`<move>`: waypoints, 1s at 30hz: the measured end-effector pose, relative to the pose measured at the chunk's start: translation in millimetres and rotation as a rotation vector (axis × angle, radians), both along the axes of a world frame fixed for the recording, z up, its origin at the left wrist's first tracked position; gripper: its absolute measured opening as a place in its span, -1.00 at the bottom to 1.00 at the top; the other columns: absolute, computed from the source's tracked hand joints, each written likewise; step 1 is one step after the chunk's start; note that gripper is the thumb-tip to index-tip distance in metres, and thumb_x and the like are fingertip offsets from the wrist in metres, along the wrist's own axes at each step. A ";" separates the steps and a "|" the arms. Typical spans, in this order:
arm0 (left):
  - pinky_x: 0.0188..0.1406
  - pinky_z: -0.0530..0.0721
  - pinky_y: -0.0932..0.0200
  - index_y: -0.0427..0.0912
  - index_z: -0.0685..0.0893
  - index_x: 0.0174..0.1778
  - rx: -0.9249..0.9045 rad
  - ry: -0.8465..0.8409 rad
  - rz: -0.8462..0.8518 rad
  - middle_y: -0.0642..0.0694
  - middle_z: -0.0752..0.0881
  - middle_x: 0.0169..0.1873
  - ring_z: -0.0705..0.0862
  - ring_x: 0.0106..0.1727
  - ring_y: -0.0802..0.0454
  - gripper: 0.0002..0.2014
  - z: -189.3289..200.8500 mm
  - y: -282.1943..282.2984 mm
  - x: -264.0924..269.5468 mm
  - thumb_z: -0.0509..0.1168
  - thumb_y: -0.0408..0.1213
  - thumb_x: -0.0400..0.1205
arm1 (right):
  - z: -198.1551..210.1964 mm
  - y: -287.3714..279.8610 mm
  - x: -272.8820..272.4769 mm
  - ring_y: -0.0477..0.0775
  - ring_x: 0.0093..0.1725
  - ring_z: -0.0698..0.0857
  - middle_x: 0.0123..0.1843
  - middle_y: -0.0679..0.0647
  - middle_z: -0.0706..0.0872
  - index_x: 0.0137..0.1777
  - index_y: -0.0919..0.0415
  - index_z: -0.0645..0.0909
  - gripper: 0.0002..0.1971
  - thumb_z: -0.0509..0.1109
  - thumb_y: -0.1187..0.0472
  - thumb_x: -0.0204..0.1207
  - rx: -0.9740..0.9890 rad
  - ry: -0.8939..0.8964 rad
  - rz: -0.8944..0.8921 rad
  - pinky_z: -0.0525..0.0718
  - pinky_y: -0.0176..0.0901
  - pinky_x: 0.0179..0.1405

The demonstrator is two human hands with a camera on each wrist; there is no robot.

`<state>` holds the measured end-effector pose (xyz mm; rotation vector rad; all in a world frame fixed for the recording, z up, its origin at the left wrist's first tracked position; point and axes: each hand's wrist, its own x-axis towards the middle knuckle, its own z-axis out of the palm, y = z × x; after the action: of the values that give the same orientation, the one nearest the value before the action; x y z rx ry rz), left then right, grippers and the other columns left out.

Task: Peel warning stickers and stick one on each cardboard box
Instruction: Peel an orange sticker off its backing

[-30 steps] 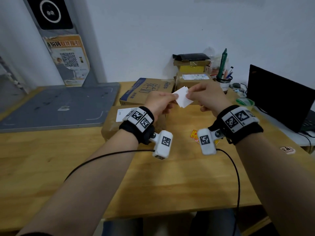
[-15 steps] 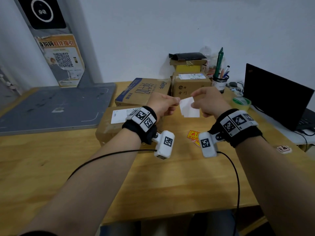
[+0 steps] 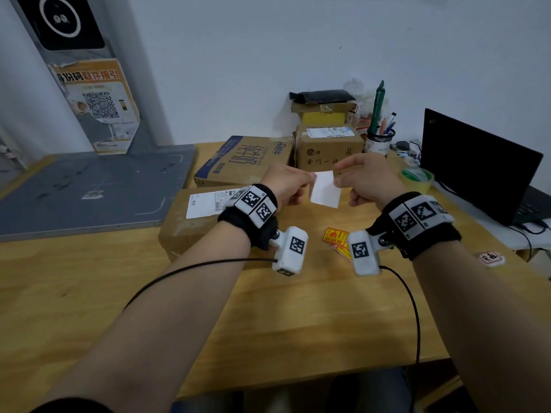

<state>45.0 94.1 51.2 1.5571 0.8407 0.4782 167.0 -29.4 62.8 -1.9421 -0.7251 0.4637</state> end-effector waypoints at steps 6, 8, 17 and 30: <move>-0.56 0.62 0.29 -0.37 0.78 0.19 -0.066 0.108 -0.135 -0.17 0.73 -0.17 0.59 -0.42 0.07 -0.74 -7.8 -13.7 14.6 0.50 -0.34 0.62 | -10.3 -6.2 12.0 0.08 -0.54 0.64 -0.41 0.20 0.65 0.06 0.19 0.73 -0.80 0.58 0.43 0.52 -0.087 -0.015 -0.065 0.84 -0.03 -0.48; -0.61 0.59 0.30 -0.37 0.78 0.16 -0.034 0.105 -0.128 -0.18 0.65 -0.26 0.53 -0.46 0.05 -0.76 -10.0 -17.8 18.7 0.52 -0.37 0.60 | -11.4 -8.1 13.2 0.07 -0.54 0.64 -0.39 0.21 0.66 0.05 0.20 0.74 -0.81 0.57 0.44 0.52 -0.085 -0.010 -0.068 0.85 -0.02 -0.46; -0.61 0.56 0.30 -0.26 0.85 -0.01 0.082 -0.081 -0.029 -0.18 0.85 -0.22 0.65 -0.48 0.10 -0.91 6.8 0.3 0.4 0.46 -0.41 0.62 | 4.6 8.6 -6.3 0.00 -0.46 0.54 -0.18 0.07 0.78 -0.10 0.10 0.78 -0.80 0.45 0.00 0.65 0.115 0.010 -0.040 0.67 -0.21 -0.55; -0.44 0.68 0.25 -0.24 0.82 -0.07 0.065 -0.339 0.220 -0.12 0.79 -0.32 0.72 -0.40 0.08 -0.97 29.4 72.4 -61.1 0.49 -0.38 0.62 | 21.2 97.3 -57.0 0.00 -0.57 0.57 -0.14 0.13 0.78 0.13 0.14 0.74 -0.81 0.56 0.32 0.55 0.385 0.221 0.115 0.73 -0.16 -0.54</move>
<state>-16.1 166.4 80.6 1.3954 0.7402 0.9098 110.0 67.9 84.0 -1.4702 -0.7246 0.5545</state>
